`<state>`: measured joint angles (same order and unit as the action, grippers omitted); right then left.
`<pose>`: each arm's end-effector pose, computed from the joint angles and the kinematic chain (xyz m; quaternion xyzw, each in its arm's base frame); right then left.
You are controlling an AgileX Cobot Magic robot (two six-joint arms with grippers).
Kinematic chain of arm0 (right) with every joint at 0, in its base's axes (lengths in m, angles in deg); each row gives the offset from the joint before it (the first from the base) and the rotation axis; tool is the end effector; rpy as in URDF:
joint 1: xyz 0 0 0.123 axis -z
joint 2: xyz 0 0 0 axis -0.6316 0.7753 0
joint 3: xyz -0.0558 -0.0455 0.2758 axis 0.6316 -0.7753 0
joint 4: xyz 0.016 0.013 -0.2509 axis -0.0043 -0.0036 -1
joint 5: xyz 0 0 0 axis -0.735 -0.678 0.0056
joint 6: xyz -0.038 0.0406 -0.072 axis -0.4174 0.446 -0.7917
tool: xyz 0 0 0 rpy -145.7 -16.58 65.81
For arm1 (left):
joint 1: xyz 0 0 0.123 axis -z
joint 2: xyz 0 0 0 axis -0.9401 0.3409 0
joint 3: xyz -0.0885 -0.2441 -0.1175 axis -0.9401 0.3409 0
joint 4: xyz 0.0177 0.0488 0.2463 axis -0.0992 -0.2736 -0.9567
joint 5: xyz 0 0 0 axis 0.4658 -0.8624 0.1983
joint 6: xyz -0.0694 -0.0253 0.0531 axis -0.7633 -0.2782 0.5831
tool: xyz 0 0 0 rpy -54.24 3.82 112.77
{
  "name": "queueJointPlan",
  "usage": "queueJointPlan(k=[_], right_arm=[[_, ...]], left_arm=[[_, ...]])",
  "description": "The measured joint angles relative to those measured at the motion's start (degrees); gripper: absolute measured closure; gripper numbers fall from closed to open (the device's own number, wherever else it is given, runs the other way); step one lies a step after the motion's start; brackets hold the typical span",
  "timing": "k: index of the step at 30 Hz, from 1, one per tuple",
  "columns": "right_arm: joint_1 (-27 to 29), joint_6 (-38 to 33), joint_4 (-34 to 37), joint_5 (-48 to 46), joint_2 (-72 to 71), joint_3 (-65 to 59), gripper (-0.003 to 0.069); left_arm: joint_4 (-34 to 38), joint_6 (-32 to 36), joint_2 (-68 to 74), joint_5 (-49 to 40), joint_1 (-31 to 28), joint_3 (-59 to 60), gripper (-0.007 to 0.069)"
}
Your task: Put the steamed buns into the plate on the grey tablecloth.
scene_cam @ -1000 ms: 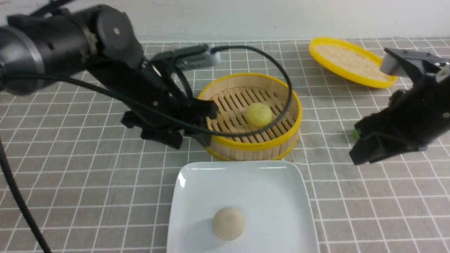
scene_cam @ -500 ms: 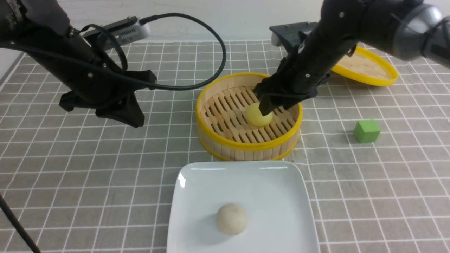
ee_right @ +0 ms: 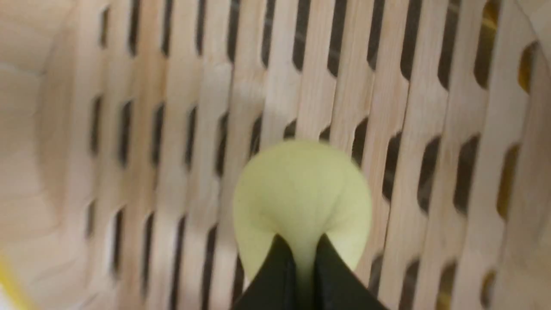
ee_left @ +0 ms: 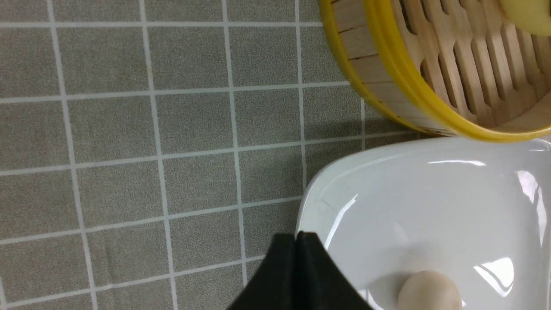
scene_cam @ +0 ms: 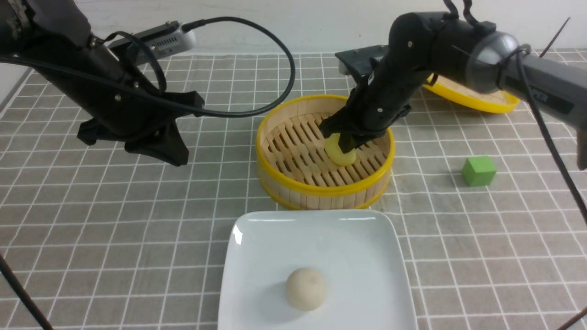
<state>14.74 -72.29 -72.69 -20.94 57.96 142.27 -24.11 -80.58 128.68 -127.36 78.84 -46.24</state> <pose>0.4354 0.2180 0.2460 -0.2552 0.9350 0.1390 0.2032 0.3442 -0.0792 0.2984 0.0211 0.9737 -0.1670 0.1532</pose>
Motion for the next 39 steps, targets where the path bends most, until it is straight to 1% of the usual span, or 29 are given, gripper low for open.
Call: queueJointPlan(k=[1, 2, 4, 7, 8, 11, 12, 13, 14, 15, 16, 17, 18, 19, 20, 22, 25, 26, 27, 28, 29, 31, 32, 34, 35, 37, 39], right_arm=[[0.0, 0.0, 0.0, -0.5, -0.3, 0.1, 0.0647], [0.0, 0.0, 0.0, -4.7, -3.3, 1.0, 0.0646], [0.0, 0.2, 0.7, -9.6, -8.0, 1.5, 0.0646], [-0.2, 2.9, 3.4, -11.5, -16.0, -0.7, 0.0646], [-0.2, 2.9, 3.4, -11.5, -16.0, -1.0, 0.0646], [-3.5, 5.0, 4.6, -11.9, -25.7, -11.5, 0.0645], [-4.6, 5.1, 4.7, -12.0, -27.2, -15.3, 0.0644], [-5.2, 5.2, 4.8, -12.1, -27.9, -16.1, 0.0644], [-7.9, 5.3, 5.0, -12.3, -29.9, -23.2, 0.0640], [-9.6, 5.3, 5.0, -12.0, -30.5, -26.2, 0.0637], [-9.6, 5.3, 5.0, -12.0, -30.6, -26.9, 0.0636], [-12.5, 5.4, 5.0, -9.4, -30.9, -32.3, 0.0629], [-13.9, 5.6, 4.8, -6.9, -30.8, -35.3, 0.0619], [-14.1, 5.6, 4.8, -6.4, -30.7, -36.4, 0.0614], [-15.4, 6.4, 4.4, -2.6, -30.2, -39.3, 0.0596], [-16.2, 7.7, 3.5, 1.7, -29.1, -42.5, 0.0549], [-16.4, 9.8, 2.0, 6.0, -26.7, -44.8, 0.0425], [-16.4, 10.3, 1.7, 6.9, -25.9, -45.0, 0.0368], [-16.4, 10.3, 1.7, 7.0, -25.8, -45.0, 0.0358], [-16.4, 11.0, 1.7, 7.3, -25.1, -45.0, 0.0281], [-16.4, 11.0, 1.7, 7.3, -25.1, -45.0, 0.0274], [-16.4, 10.7, 1.2, 6.0, -25.1, -44.8, 0.0227], [-16.4, 10.7, 0.3, 4.6, -25.5, -44.3, 0.0227], [-16.4, 10.7, -1.1, 2.1, -26.3, -43.4, 0.0250], [-16.4, 10.7, -2.9, -0.7, -27.8, -41.9, 0.0300], [-16.4, 11.3, -6.5, -6.1, -31.5, -40.1, 0.0431], [-16.4, 12.3, -9.4, -9.1, -35.3, -39.5, 0.0543]], left_arm=[[0.0, 0.0, 0.0, 0.0, 0.0, 0.0, 0.0622], [-0.1, 0.0, 0.0, 0.0, 0.0, 0.0, 0.0622], [-0.1, 0.0, 0.0, 0.0, 0.0, 0.0, 0.0622], [-0.2, 0.0, 0.0, 0.0, 0.0, 0.0, 0.0621], [-0.2, 0.0, 0.0, 0.0, 0.0, 0.0, 0.0621], [-0.4, 0.0, 0.0, 0.0, 0.0, 0.0, 0.0621], [-0.5, 0.0, 0.0, 0.0, 0.0, 0.0, 0.0621], [-0.5, 0.0, 0.0, 0.0, 0.0, 0.0, 0.0621], [-0.5, 0.0, 0.0, 0.0, 0.0, 0.0, 0.0619], [-0.5, 0.0, 0.0, 0.0, 0.0, 0.0, 0.0618], [-0.5, 0.0, 0.0, 0.0, 0.0, 0.0, 0.0618], [-0.5, 0.0, 0.0, 0.0, 0.0, 0.0, 0.0615], [-0.5, 0.0, 0.0, 0.0, 0.0, 0.0, 0.0614], [-0.5, 0.0, 0.0, 0.0, 0.0, 0.0, 0.0613], [-0.5, 0.0, 0.0, 0.0, 0.0, 0.0, 0.0612], [-0.6, 0.0, 0.0, 0.0, 0.0, 0.0, 0.0610], [-0.6, 0.0, 0.0, 0.0, 0.0, 0.0, 0.0607], [-0.6, 0.0, 0.0, 0.0, 0.0, 0.0, 0.0606], [-0.6, 0.0, 0.0, 0.0, 0.0, 0.0, 0.0606], [-0.6, 0.0, 0.0, 0.0, 0.0, 0.0, 0.0605], [-0.6, 0.0, 0.0, 0.0, 0.0, 0.0, 0.0606], [-0.6, 0.0, 0.0, 0.1, 0.0, 0.0, 0.0605], [-0.6, 0.0, 0.0, 0.1, 0.0, 0.0, 0.0605], [-0.6, 0.0, 0.0, 0.1, 0.0, 0.0, 0.0605], [-0.6, 0.0, 0.0, 0.1, 0.0, 0.0, 0.0603], [-0.6, 0.0, 0.0, 0.1, 0.0, 0.0, 0.0601], [-0.6, 0.0, 0.0, 0.1, 0.0, 0.0, 0.0597]])
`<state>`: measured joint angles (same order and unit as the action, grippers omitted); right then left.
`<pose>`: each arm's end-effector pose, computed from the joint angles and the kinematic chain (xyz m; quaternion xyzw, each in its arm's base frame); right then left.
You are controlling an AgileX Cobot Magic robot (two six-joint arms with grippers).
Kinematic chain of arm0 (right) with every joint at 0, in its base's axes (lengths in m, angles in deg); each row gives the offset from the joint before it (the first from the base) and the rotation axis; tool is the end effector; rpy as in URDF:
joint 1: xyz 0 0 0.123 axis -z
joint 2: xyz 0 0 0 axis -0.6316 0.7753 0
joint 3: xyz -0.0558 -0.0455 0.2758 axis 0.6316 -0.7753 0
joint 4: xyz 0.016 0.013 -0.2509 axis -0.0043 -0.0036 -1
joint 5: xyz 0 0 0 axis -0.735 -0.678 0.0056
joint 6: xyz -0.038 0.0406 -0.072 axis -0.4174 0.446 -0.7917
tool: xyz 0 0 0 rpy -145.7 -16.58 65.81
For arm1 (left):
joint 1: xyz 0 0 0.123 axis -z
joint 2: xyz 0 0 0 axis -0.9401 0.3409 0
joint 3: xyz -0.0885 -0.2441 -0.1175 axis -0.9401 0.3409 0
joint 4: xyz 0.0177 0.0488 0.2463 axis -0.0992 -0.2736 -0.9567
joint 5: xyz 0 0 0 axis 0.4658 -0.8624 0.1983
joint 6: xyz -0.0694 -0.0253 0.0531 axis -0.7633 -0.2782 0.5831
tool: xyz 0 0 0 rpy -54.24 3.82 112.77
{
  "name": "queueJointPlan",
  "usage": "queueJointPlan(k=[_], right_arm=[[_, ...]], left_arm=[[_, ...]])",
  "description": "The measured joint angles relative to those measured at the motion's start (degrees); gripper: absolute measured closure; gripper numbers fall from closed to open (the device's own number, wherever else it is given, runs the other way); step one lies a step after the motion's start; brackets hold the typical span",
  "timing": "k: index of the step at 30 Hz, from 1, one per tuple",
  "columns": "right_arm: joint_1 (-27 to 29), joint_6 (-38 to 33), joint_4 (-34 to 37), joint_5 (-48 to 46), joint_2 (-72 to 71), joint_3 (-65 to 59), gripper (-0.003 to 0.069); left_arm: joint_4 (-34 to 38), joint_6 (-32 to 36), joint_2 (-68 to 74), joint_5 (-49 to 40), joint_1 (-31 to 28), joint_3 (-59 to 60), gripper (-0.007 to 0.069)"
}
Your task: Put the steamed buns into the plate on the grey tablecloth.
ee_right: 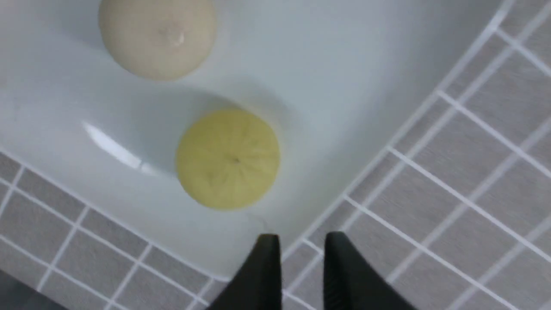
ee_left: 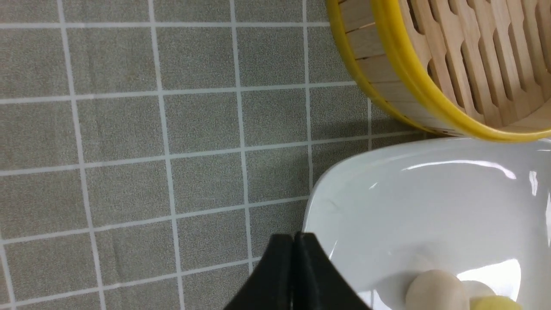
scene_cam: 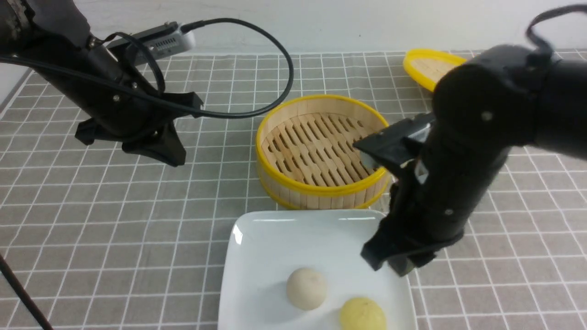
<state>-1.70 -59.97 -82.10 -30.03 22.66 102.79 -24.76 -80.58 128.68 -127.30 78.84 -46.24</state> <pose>0.2300 0.2074 0.2938 -0.3233 0.9396 0.0725 0.0852 0.3444 -0.0784 0.2982 0.0229 0.9744 -0.1617 0.1543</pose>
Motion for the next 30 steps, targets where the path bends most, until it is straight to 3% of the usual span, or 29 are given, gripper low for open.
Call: queueJointPlan(k=[3, 9, 12, 15, 17, 22, 30], right_arm=[[0.0, 2.8, -4.4, -1.9, -7.4, 0.2, 0.0665], [0.0, 9.5, -8.8, -2.6, -24.8, -2.0, 0.0673], [0.0, 12.3, -9.7, -1.4, -39.6, -9.1, 0.0673], [0.0, 12.7, -9.7, 6.3, -51.2, -16.8, 0.0673], [0.0, 12.7, -9.9, 18.8, -63.2, -28.9, 0.0671], [0.0, 12.8, -10.1, 35.2, -76.6, -45.5, 0.0669], [0.0, 10.7, -10.3, 42.3, -77.9, -53.9, 0.0667]], left_arm=[[0.0, 0.0, 0.0, 0.0, 0.0, 0.0, 0.0593], [0.0, 0.0, 0.0, -0.1, 0.0, 0.0, 0.0592], [0.0, 0.0, 0.0, -0.1, 0.0, 0.0, 0.0591], [0.0, 0.0, 0.0, -0.1, 0.0, 0.0, 0.0591], [-0.1, 0.0, 0.0, 0.1, 0.0, 0.0, 0.0589], [-0.1, 0.0, 0.0, 0.1, 0.0, 0.0, 0.0589], [-0.1, 0.0, 0.0, 0.0, 0.0, 0.0, 0.0580]])
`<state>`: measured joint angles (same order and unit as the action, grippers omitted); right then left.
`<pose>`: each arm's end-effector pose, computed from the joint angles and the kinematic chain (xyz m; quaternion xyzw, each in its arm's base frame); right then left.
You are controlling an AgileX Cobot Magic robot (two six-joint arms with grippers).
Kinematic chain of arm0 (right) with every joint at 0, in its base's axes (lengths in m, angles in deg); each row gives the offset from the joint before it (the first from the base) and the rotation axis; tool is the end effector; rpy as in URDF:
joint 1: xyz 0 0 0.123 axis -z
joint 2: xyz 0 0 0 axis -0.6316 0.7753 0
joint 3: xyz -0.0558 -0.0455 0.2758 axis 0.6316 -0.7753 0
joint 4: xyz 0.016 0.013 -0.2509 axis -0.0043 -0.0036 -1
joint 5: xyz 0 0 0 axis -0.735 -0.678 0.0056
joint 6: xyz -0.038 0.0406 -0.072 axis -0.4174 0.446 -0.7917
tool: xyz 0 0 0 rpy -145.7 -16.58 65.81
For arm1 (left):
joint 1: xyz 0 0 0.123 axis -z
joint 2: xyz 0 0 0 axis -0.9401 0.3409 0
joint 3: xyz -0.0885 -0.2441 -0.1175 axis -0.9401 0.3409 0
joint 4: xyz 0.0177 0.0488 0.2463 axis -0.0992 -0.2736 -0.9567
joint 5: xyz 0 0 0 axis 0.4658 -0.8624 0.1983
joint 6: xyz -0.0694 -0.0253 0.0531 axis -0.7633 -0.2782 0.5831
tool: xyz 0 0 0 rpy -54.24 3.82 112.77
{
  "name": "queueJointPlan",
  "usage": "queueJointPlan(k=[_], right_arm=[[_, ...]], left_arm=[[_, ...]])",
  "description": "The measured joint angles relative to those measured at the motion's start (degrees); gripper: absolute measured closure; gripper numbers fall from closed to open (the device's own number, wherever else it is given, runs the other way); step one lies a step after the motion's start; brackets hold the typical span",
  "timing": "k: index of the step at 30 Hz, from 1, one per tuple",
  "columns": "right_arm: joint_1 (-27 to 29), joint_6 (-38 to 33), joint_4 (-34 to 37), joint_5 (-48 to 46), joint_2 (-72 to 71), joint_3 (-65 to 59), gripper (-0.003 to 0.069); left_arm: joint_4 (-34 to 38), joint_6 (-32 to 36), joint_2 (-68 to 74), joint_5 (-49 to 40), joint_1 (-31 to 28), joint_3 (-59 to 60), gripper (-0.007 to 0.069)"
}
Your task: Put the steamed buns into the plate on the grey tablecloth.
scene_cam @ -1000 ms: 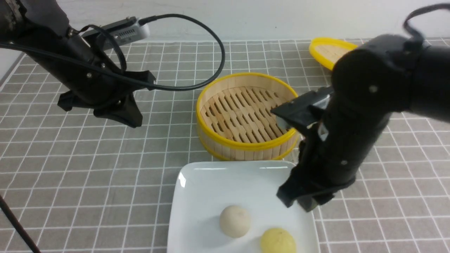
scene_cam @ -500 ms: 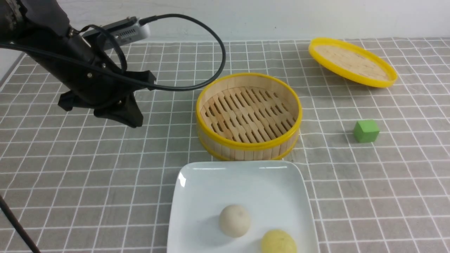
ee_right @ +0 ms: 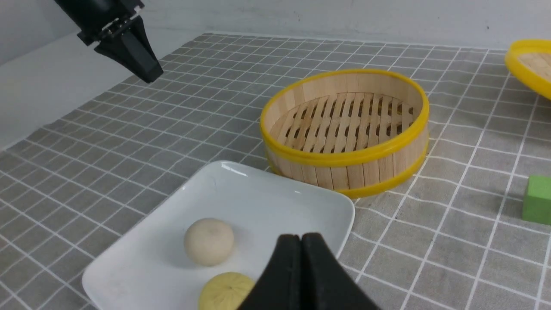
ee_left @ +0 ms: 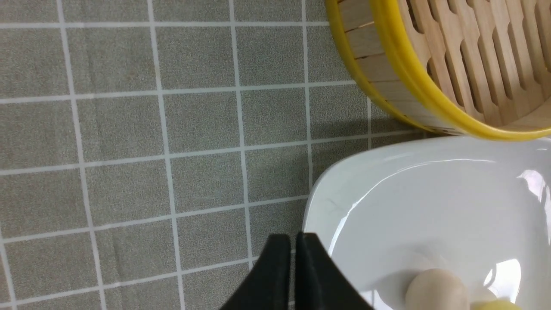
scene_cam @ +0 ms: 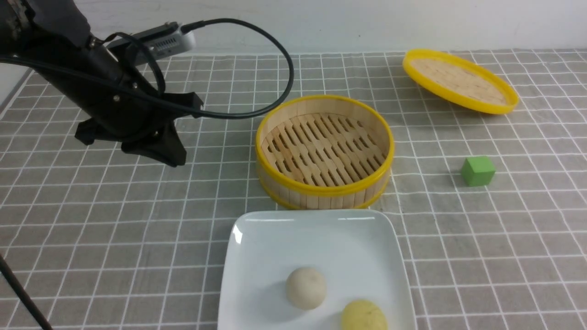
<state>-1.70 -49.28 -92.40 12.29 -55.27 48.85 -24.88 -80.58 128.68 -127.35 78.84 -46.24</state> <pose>0.0478 0.0360 0.2841 -0.2121 0.7443 0.2411 0.5856 0.3443 -0.0782 0.2981 0.0234 0.9746 -0.1608 0.1540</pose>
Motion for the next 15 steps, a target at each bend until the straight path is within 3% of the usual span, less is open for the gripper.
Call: queueJointPlan(k=[15], right_arm=[[0.0, -0.7, -0.4, 0.6, 0.0, -0.2, 0.0658]], left_arm=[[-2.8, 0.0, 0.0, 0.0, 0.0, 0.0, 0.0570]])
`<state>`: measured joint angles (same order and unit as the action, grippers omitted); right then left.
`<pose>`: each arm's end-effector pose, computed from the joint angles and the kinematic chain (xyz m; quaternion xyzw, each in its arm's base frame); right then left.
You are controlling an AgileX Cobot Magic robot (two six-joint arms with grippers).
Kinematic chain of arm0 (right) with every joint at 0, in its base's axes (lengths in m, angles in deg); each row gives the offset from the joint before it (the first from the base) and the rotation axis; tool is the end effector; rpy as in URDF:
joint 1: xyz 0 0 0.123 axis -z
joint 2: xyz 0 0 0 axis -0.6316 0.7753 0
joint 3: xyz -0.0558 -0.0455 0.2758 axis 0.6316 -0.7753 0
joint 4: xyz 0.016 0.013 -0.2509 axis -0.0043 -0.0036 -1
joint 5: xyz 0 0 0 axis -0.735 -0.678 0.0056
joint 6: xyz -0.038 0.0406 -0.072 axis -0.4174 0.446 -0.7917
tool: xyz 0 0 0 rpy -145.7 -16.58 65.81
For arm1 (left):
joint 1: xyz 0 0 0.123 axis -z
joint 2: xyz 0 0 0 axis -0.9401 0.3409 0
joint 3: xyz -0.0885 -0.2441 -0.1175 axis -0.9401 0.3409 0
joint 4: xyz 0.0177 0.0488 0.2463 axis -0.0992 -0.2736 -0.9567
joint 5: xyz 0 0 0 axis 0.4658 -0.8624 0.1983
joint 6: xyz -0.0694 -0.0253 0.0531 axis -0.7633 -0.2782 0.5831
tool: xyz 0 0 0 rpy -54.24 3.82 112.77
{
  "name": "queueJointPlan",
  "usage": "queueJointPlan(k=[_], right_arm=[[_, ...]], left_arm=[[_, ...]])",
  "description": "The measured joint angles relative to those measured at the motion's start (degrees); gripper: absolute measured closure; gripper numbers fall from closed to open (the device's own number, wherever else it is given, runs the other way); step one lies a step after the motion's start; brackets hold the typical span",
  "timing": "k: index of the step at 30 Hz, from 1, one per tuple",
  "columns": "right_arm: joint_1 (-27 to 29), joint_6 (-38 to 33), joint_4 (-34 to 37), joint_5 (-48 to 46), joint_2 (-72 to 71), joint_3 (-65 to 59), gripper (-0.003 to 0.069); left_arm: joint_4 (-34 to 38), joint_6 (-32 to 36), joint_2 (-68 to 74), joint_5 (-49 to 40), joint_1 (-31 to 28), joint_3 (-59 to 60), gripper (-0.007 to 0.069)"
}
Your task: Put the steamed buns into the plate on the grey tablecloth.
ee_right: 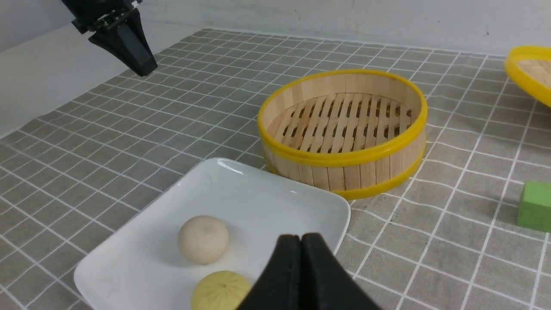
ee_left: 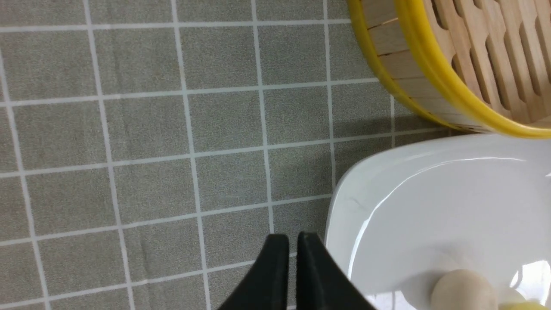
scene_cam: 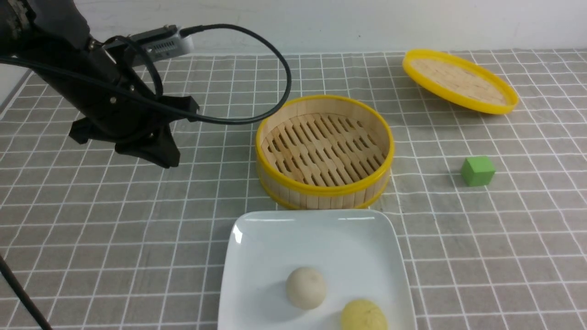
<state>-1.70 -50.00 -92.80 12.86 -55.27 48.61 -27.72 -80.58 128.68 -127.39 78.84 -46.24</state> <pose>0.0483 0.0361 0.2836 -0.2180 0.7406 0.2357 0.5903 0.3447 -0.0745 0.2970 0.0316 0.9776 -0.1377 0.1560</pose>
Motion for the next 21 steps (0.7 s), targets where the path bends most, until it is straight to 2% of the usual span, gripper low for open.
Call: queueJointPlan(k=[9, 15, 16, 18, 19, 20, 21], right_arm=[[0.0, 0.0, 0.0, 0.2, 0.0, -0.3, 0.0651], [1.8, 0.0, 0.0, 1.8, -1.6, -5.7, 0.0648], [3.1, -0.1, 0.0, 2.1, -2.2, -7.4, 0.0645], [9.4, 0.0, 0.0, 2.8, -4.8, -12.3, 0.0643], [9.9, 0.0, 0.0, 2.9, -5.0, -13.1, 0.0642], [14.0, 0.0, 0.0, 2.9, -6.8, -16.1, 0.0640], [14.5, 0.0, 0.0, 2.9, -7.0, -16.1, 0.0640]], left_arm=[[-0.1, 0.0, 0.0, 0.0, 0.0, 0.0, 0.0554], [-0.2, 0.0, 0.0, 0.2, 0.0, 0.0, 0.0552], [-0.2, 0.0, 0.0, 0.2, 0.0, 0.0, 0.0552], [-0.6, 0.0, 0.0, 0.3, 0.0, 0.0, 0.0552], [-0.6, 0.0, 0.0, 0.3, 0.0, 0.0, 0.0552], [-0.8, 0.0, 0.0, 0.3, 0.0, 0.0, 0.0552], [-0.8, 0.0, 0.0, 0.3, 0.0, 0.0, 0.0552]])
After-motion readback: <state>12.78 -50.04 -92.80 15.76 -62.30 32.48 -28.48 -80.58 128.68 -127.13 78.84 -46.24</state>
